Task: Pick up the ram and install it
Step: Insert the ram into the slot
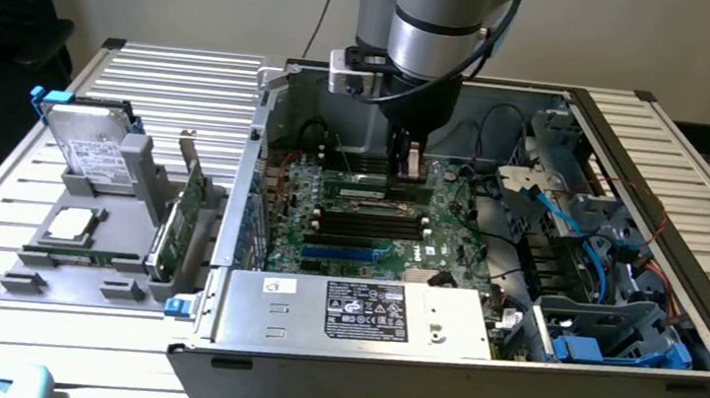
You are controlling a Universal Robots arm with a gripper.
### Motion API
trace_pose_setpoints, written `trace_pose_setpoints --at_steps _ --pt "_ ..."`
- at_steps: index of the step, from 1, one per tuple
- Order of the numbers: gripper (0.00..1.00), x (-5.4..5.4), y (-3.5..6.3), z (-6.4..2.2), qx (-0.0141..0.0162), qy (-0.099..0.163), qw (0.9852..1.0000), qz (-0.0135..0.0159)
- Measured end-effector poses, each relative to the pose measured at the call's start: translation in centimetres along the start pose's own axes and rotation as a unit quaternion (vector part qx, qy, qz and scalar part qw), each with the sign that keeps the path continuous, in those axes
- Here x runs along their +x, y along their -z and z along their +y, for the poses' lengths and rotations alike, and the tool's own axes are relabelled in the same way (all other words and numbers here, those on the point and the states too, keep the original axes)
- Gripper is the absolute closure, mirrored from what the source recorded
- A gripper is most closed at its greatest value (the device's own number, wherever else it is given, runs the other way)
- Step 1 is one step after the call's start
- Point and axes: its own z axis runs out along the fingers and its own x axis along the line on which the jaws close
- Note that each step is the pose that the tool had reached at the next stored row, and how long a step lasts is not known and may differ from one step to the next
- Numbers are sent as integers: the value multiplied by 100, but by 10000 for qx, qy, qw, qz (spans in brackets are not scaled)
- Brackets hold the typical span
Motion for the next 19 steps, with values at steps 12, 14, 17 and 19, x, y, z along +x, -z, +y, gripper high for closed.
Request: trace_pose_setpoints --at_steps 12,14,17,19 --pt "86 0 -106 -1 5 0 10000 67" --pt "86 0 -135 -1 7 0 10000 80" --pt "86 0 -166 -1 9 1 10000 99" --pt "86 0 -175 -4 9 6 9999 106"
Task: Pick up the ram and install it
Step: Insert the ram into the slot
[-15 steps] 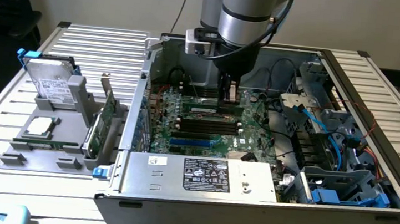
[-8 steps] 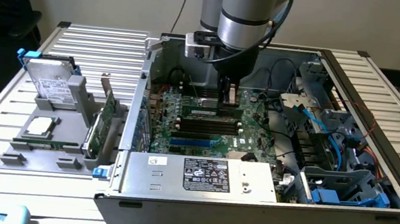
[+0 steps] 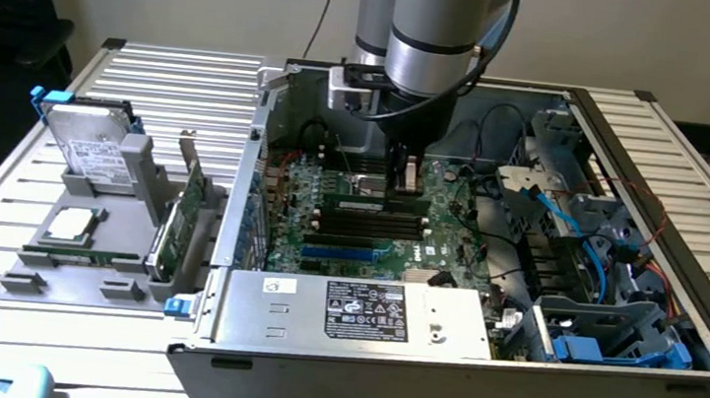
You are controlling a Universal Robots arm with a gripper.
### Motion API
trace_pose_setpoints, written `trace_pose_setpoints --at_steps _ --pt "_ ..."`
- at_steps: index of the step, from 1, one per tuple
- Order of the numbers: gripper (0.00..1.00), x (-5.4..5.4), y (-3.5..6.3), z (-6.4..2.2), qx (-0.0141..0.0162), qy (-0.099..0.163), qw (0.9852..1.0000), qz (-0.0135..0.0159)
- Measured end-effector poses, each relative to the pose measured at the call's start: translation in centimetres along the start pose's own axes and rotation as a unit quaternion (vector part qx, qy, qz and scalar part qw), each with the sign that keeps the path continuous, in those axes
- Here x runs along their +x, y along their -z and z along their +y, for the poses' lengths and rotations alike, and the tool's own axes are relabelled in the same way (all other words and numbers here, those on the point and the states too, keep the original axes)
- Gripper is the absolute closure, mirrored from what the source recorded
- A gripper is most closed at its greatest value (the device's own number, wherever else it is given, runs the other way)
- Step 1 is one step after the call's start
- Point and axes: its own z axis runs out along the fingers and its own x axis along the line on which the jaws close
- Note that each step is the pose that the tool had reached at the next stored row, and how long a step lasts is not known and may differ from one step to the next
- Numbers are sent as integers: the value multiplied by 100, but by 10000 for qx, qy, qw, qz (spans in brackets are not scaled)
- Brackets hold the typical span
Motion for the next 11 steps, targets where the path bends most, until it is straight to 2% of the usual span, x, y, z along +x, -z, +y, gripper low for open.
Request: trace_pose_setpoints --at_steps 4,8,11 --pt "86 -8 -21 -4 4 25 10000 15" --pt "86 -14 -33 -4 4 49 10000 58" --pt "86 -40 -46 -4 4 63 9999 101"
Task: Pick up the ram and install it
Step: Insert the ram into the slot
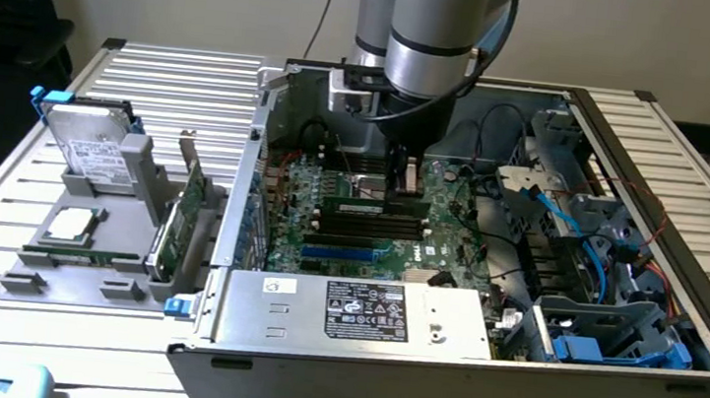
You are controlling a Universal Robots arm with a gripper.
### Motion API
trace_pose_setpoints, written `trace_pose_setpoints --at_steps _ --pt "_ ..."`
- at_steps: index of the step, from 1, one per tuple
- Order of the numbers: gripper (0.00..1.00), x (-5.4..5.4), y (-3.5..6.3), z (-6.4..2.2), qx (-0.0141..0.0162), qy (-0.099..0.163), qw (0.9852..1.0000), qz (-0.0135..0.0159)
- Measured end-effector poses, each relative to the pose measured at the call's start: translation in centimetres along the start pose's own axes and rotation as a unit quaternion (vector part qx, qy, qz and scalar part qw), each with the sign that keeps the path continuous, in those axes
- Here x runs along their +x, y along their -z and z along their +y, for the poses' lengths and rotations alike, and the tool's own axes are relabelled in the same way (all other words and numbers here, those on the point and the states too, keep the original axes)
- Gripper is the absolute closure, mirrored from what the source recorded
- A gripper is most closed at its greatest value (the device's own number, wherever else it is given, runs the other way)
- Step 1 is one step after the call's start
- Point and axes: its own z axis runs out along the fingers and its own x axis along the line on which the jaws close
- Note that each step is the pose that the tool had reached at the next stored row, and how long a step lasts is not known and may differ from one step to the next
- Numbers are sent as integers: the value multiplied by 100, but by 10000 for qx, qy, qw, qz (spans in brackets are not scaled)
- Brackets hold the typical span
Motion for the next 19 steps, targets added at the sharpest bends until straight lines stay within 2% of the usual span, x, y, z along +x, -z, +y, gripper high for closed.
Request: trace_pose_setpoints --at_steps 4,17,19 --pt "86 -22 -14 -1 1 23 10000 44" --pt "86 -24 -72 -1 1 22 10000 50" --pt "86 -25 -75 -1 1 21 10000 60"
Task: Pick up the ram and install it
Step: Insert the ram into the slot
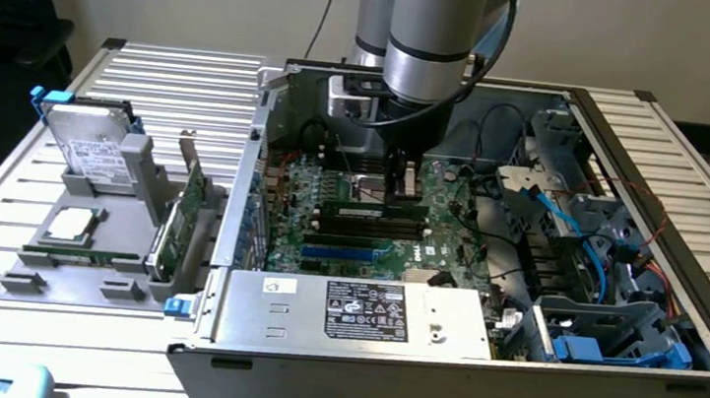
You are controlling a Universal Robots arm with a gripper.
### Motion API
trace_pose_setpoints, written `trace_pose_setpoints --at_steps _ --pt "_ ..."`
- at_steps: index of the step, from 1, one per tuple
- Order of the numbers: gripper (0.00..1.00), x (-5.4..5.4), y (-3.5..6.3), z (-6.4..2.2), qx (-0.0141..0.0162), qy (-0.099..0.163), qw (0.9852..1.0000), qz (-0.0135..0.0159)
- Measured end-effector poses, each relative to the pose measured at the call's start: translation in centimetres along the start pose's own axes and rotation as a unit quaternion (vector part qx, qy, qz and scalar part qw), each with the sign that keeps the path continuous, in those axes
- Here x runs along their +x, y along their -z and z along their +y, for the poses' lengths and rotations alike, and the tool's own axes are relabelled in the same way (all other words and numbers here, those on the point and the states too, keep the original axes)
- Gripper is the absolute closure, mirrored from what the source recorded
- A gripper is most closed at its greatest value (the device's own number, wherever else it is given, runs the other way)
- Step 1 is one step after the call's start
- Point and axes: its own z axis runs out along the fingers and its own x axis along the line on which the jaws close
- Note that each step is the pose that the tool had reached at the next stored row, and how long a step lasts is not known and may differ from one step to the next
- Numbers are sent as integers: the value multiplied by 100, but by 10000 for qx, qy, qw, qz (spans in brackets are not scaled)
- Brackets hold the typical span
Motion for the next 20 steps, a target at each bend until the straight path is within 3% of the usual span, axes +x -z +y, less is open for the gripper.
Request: trace_pose_setpoints --at_steps 6,20 --pt "86 -1 -18 0 -2 0 10000 33" --pt "86 -27 -49 -1 -1 -2 10000 34"
